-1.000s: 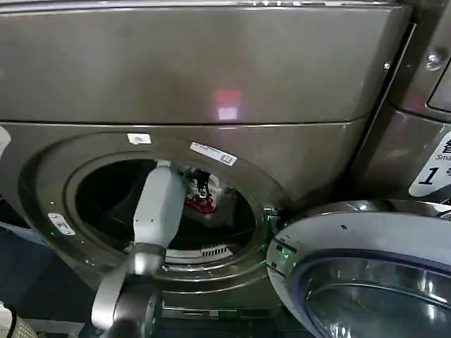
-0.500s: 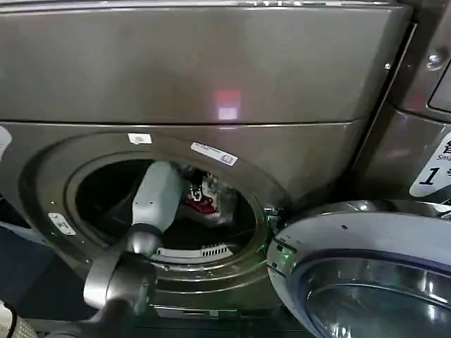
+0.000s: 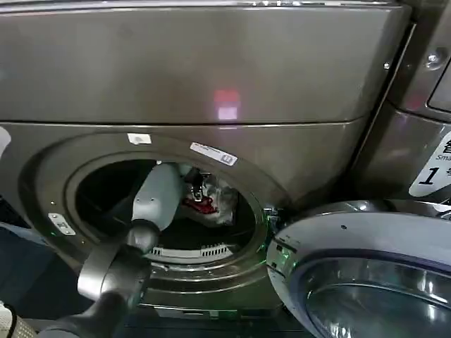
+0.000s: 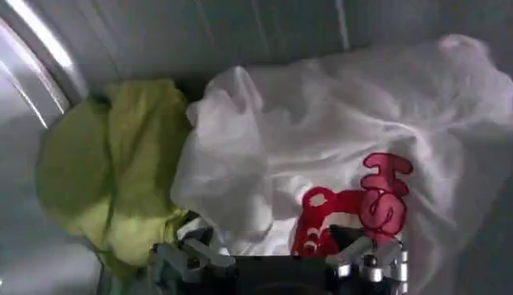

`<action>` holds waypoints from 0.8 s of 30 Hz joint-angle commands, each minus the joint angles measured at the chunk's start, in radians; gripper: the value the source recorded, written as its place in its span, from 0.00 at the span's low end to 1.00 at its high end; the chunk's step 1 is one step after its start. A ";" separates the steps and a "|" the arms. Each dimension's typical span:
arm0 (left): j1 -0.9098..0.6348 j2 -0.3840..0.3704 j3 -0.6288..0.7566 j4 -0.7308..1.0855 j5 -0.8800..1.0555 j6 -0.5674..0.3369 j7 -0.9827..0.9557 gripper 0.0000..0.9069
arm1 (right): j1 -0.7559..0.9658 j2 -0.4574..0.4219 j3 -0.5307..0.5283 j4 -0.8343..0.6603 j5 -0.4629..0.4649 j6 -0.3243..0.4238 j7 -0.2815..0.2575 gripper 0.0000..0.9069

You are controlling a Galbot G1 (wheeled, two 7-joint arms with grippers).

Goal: Grasp the clothes from the dryer.

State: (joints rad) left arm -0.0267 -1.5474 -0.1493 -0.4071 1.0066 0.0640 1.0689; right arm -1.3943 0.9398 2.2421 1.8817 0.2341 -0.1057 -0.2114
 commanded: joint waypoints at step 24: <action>0.002 0.020 0.059 0.060 -0.110 0.138 0.036 0.65 | -0.008 0.003 0.001 0.006 0.010 0.006 0.002 1.00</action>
State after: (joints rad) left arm -0.0292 -1.5296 -0.0945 -0.3554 0.9057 0.1865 1.1011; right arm -1.4025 0.9418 2.2437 1.8870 0.2430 -0.1001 -0.2095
